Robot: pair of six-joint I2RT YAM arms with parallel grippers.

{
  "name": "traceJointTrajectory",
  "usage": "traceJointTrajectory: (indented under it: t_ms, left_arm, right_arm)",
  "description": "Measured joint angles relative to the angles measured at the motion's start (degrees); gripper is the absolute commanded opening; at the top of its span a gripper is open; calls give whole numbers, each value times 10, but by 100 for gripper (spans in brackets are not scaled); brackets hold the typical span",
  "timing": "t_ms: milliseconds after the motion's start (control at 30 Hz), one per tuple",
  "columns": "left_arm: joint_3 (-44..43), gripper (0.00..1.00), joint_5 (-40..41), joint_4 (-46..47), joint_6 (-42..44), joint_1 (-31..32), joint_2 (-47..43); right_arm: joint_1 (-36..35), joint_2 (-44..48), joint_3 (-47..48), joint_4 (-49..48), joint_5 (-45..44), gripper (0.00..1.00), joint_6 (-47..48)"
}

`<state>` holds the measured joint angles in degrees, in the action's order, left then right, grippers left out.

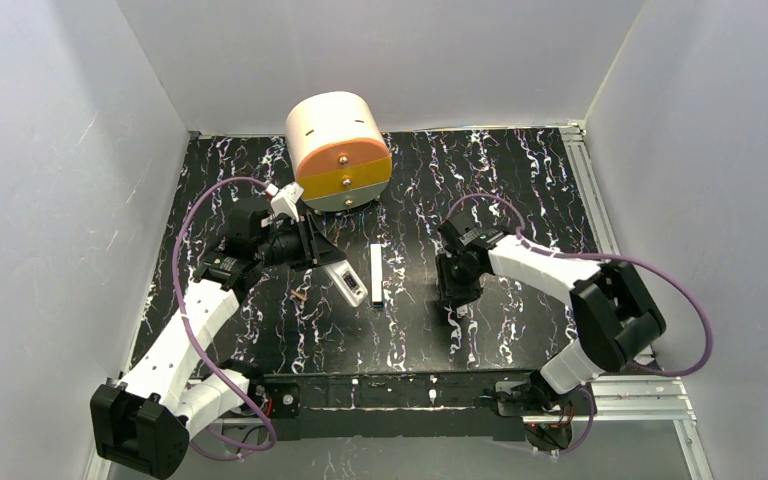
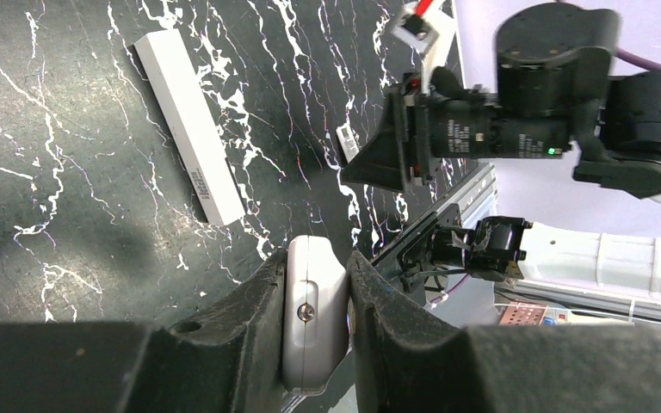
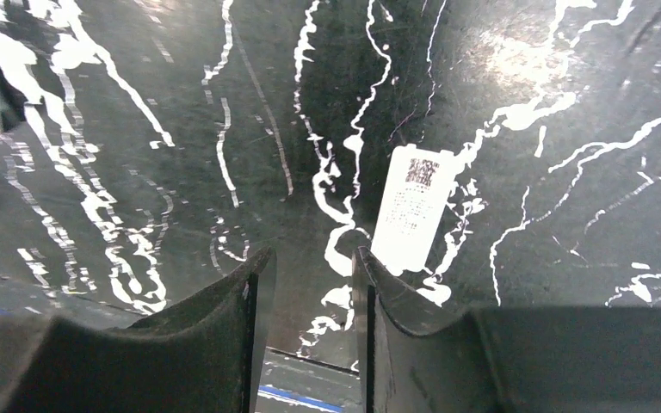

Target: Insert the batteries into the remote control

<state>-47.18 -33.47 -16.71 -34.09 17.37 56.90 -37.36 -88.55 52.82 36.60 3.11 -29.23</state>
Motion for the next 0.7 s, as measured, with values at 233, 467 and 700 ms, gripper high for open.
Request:
traceJointTrajectory:
  t_ms: [233, 467, 700]
  left_arm:
    - [0, 0, 0, 0, 0, 0, 0]
    - [0, 0, -4, 0, -1, 0, 4]
    - [0, 0, -4, 0, -2, 0, 8]
  right_arm:
    - [0, 81, -1, 10, -64, 68, -31]
    - [0, 80, -25, 36, -140, 69, -39]
    - [-2, 49, -34, 23, -122, 69, -34]
